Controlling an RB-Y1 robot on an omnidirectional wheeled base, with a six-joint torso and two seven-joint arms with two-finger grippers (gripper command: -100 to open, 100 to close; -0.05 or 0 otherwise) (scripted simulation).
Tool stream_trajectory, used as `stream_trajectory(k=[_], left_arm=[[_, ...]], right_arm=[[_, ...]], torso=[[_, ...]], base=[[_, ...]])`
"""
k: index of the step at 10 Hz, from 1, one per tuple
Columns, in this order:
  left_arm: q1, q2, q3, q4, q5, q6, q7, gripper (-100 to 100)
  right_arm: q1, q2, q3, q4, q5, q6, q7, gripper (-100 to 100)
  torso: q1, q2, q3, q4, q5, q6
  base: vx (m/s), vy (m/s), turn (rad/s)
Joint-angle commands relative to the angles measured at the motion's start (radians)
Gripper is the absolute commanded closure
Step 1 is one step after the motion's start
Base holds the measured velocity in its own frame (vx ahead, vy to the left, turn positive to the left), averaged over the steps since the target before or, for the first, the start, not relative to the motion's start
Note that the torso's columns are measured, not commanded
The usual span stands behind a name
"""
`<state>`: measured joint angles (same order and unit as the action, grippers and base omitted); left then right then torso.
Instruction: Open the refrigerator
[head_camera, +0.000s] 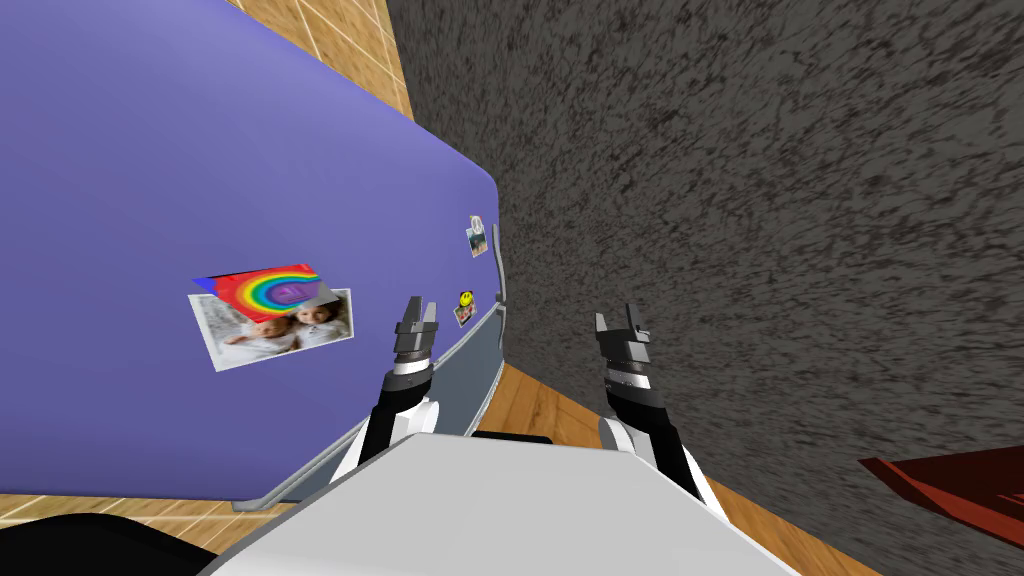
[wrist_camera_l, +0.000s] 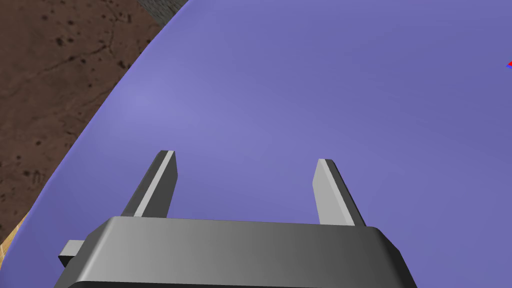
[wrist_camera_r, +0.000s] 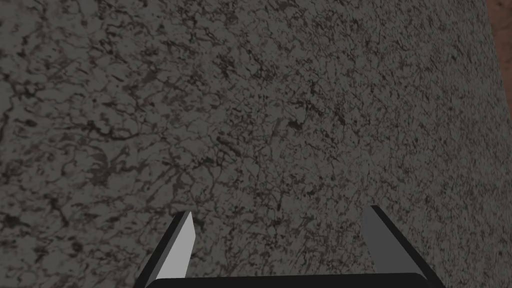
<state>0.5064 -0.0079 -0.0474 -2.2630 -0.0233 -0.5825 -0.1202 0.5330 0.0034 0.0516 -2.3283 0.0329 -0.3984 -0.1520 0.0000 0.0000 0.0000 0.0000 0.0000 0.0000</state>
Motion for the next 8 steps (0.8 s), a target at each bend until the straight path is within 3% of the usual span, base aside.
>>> stream_trajectory(k=[1,8], left_arm=[[0.000,0.000,0.000,0.000,0.000,0.000,0.000,0],[0.000,0.000,0.000,0.000,0.000,0.000,0.000,0]], right_arm=[[0.000,0.000,0.000,0.000,0.000,0.000,0.000,0],[0.000,0.000,0.000,0.000,0.000,0.000,0.000,0]], torso=[[0.000,0.040,-0.082,0.041,0.000,0.000],[0.000,0.544,-1.087,0.544,0.000,0.000]], base=[[0.000,0.000,0.000],[0.000,0.000,0.000]])
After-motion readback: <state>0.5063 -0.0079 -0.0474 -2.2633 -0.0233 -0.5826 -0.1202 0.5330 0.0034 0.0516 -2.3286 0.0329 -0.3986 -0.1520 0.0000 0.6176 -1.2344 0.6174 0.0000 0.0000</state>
